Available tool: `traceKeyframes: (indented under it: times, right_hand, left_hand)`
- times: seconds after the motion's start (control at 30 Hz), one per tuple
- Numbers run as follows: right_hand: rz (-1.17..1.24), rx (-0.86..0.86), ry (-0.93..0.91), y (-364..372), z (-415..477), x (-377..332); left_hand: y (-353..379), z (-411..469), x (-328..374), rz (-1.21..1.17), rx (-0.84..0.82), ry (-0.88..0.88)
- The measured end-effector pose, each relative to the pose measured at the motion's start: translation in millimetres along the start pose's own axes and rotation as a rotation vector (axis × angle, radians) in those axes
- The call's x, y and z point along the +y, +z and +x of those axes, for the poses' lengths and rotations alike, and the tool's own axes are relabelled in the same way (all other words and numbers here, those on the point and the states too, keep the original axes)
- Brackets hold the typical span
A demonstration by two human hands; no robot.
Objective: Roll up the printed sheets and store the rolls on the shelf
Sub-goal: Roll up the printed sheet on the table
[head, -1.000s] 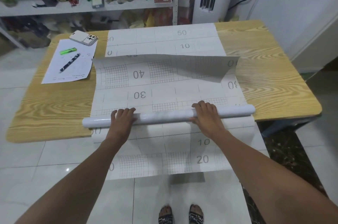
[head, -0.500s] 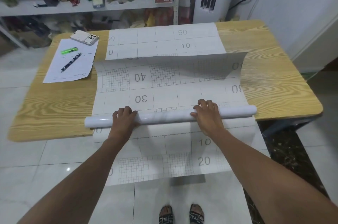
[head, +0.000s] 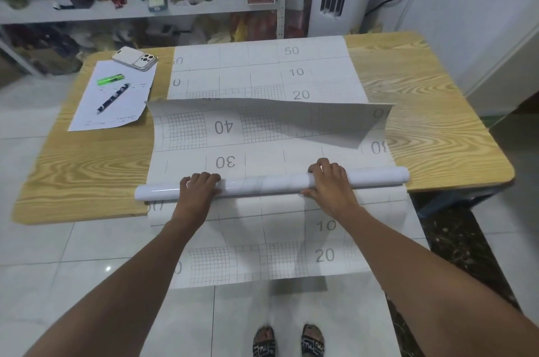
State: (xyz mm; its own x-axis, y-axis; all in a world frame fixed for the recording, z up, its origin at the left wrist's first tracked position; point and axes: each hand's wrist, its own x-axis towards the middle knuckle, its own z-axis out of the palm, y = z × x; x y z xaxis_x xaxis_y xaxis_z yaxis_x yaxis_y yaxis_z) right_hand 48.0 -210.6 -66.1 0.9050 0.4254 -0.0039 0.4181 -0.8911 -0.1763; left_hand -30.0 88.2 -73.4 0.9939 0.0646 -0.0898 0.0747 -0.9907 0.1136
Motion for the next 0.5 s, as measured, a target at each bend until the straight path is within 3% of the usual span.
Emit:
traceKeyframes:
  times: [0.5]
  right_hand:
    - [-0.077,-0.118,-0.086,-4.8,4.8,7.2]
  left_hand:
    - [-6.5,-5.6,-1.4,-0.102,0.006,0.064]
